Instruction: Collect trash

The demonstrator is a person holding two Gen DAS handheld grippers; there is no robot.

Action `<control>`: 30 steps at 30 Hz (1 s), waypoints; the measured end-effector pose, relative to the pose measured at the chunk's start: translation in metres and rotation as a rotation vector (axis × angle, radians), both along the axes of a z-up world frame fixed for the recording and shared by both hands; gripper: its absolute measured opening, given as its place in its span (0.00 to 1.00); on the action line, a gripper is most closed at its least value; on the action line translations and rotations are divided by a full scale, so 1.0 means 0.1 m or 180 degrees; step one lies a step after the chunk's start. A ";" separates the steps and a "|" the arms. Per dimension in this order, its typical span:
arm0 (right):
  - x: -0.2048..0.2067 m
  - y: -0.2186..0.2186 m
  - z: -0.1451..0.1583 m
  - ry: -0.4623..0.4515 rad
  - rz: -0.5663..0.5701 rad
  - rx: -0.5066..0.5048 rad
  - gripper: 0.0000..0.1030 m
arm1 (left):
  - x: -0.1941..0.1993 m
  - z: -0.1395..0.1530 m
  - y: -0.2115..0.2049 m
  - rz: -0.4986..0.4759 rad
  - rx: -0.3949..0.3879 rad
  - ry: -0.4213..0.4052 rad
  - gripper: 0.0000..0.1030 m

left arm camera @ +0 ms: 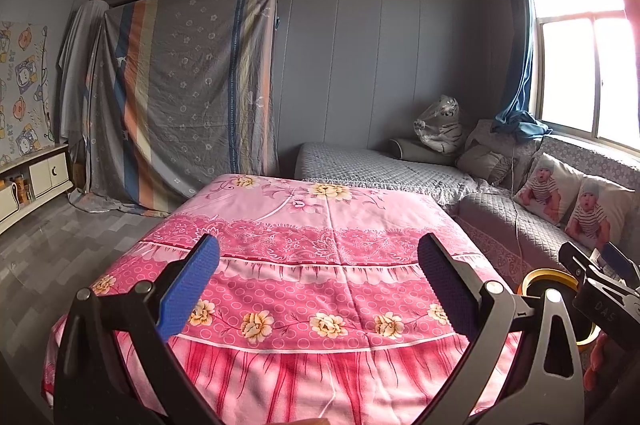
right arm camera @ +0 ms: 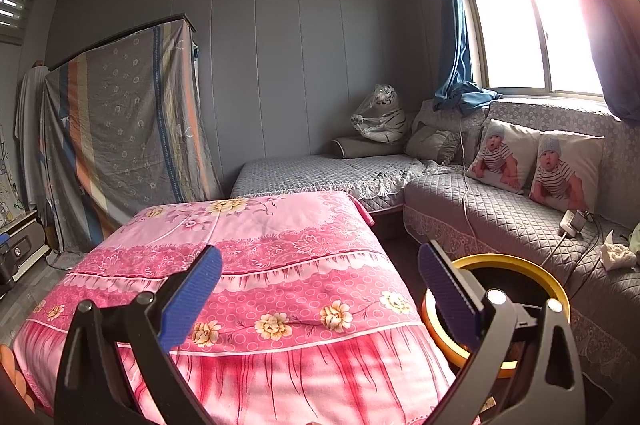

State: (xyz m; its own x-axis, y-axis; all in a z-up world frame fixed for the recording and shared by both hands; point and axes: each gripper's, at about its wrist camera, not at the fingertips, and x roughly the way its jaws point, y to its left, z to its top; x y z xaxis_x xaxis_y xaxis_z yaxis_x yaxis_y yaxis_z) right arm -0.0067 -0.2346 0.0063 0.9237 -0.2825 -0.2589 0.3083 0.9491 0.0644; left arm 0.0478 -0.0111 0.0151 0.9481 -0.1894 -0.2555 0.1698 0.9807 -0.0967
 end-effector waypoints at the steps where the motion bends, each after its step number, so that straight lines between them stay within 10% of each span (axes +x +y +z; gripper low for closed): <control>1: 0.00 0.00 0.00 0.0006 0.0002 0.0003 0.92 | 0.00 0.00 0.01 -0.0002 -0.0003 0.0008 0.92; 30: 0.03 -0.04 -0.06 0.0084 0.0015 0.0063 0.92 | 0.04 -0.06 -0.03 -0.0086 -0.0008 0.0104 0.92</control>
